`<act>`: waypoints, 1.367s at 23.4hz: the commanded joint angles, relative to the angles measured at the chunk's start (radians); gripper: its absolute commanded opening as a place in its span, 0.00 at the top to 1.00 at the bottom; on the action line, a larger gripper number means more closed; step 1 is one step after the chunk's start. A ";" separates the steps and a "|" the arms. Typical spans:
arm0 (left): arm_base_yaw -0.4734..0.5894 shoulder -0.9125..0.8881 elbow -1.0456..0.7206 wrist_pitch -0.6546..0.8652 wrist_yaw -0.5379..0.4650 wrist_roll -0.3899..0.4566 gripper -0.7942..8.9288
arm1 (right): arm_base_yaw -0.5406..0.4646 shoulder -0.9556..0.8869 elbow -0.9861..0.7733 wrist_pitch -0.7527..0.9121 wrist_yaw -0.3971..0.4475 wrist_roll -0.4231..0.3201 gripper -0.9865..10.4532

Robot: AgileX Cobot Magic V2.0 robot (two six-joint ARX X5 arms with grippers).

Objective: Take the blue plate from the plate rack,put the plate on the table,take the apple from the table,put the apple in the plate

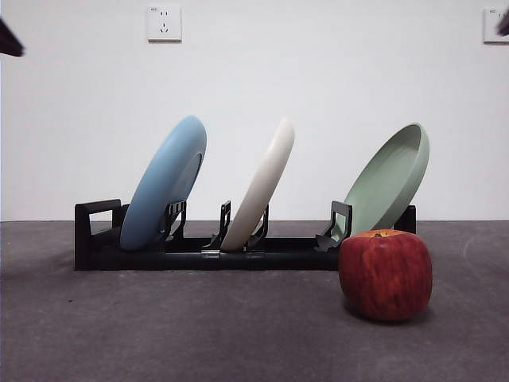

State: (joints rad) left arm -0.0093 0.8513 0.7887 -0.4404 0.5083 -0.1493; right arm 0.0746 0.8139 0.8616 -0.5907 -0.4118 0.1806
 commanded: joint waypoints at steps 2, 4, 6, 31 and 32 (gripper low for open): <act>-0.014 0.107 0.077 -0.008 0.023 0.047 0.92 | 0.002 0.078 0.028 -0.017 -0.073 -0.044 0.91; -0.031 0.167 0.114 0.000 0.020 0.046 0.88 | 0.002 0.112 0.028 -0.018 -0.082 -0.043 0.80; -0.056 0.207 0.135 0.027 0.019 0.045 0.63 | 0.002 0.129 0.028 -0.019 -0.082 -0.042 0.66; -0.339 0.862 0.640 -0.074 -0.222 0.023 0.61 | 0.002 0.130 0.028 -0.017 -0.080 -0.040 0.64; -0.341 0.862 0.640 -0.076 -0.222 0.025 0.71 | 0.002 0.130 0.028 -0.017 -0.080 -0.040 0.64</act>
State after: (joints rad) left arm -0.3477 1.7088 1.4323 -0.5186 0.2890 -0.1307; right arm 0.0746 0.9447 0.8871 -0.6121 -0.4904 0.1482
